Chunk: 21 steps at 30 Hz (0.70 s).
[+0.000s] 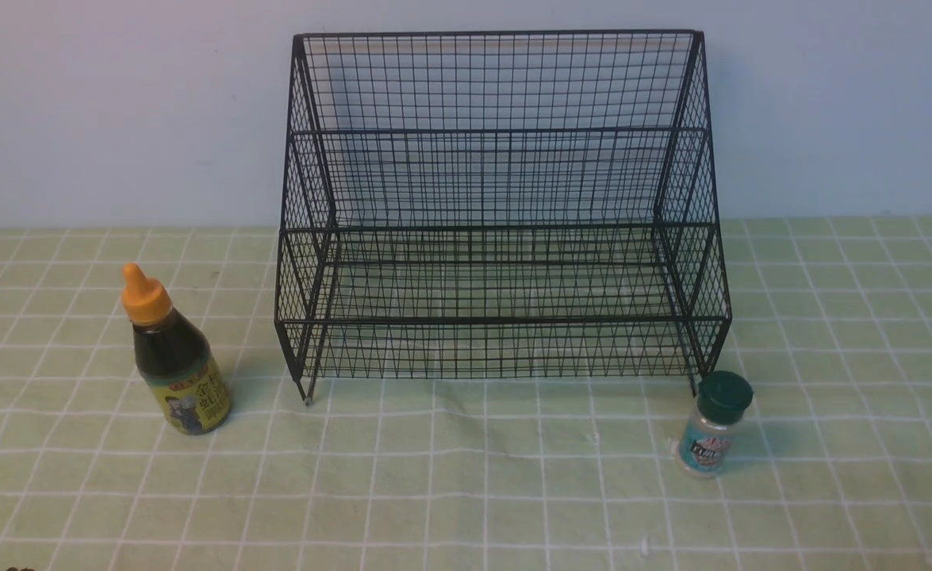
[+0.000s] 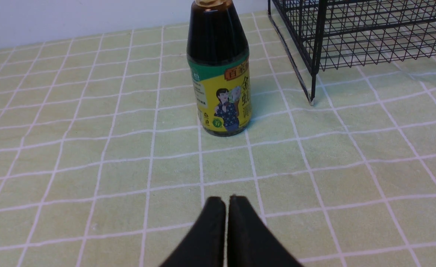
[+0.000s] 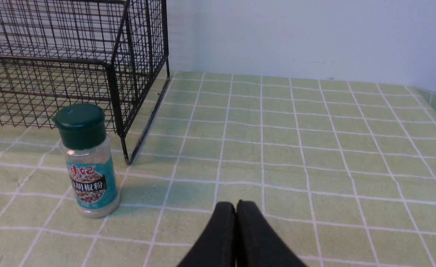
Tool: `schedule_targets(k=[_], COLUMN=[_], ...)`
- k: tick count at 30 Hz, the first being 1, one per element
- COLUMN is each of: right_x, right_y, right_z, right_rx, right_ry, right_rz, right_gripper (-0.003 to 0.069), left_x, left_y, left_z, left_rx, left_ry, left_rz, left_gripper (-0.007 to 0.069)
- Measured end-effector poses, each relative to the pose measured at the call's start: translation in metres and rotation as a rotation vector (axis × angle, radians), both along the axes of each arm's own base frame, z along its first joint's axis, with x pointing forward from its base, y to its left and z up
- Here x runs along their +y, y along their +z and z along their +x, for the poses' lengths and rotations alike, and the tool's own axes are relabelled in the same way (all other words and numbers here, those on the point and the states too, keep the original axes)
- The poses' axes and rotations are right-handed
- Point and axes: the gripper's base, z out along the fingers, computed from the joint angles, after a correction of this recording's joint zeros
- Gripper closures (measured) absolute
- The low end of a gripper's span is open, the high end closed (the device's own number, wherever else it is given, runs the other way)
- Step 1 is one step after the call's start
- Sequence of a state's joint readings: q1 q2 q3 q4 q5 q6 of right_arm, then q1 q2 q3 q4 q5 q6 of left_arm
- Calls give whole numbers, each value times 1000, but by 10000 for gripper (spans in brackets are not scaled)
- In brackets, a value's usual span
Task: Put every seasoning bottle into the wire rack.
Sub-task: Use the right arm to grab the condiment bottle closest to it
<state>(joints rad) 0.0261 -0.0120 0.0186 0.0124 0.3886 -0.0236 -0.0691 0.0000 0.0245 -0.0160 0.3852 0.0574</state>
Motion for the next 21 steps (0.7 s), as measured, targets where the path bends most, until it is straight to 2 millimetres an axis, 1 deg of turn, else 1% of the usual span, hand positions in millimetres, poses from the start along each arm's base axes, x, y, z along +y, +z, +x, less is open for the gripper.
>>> schedule_targets(k=[9,11,12,14,16,17,18,19,20,21], right_x=[0,1,2,3,3,3,2,0,-2,-2], right_y=[0,1,2,8,16,17,20,24,26,27], right_z=[0,0,1,2,2,2,2,2,2,2], right_rx=[-2,-18,-38,-102,-179,-186,-221,-261,-284,-297], right_ry=[0,1,0,-9,-25,-27,-36,-53,-63,-68], right_rz=[4,43,96,270,484,522,609,761,831,855], right_gripper=[673,673,673,673,673,673,673,673,673,673], left_x=[0,0,0,0,0,0,0,0,0,0], left_y=[0,0,0,0,0,0,0,0,0,0], left_z=[0,0,0,0,0,0,0,0,0,0], left_rx=[0,0,0,0,0,0,0,0,0,0], left_ry=[0,0,0,0,0,0,0,0,0,0], left_rz=[0,0,0,0,0,0,0,0,0,0], left_gripper=[631,631,631,631,631,631,631,631,631,631])
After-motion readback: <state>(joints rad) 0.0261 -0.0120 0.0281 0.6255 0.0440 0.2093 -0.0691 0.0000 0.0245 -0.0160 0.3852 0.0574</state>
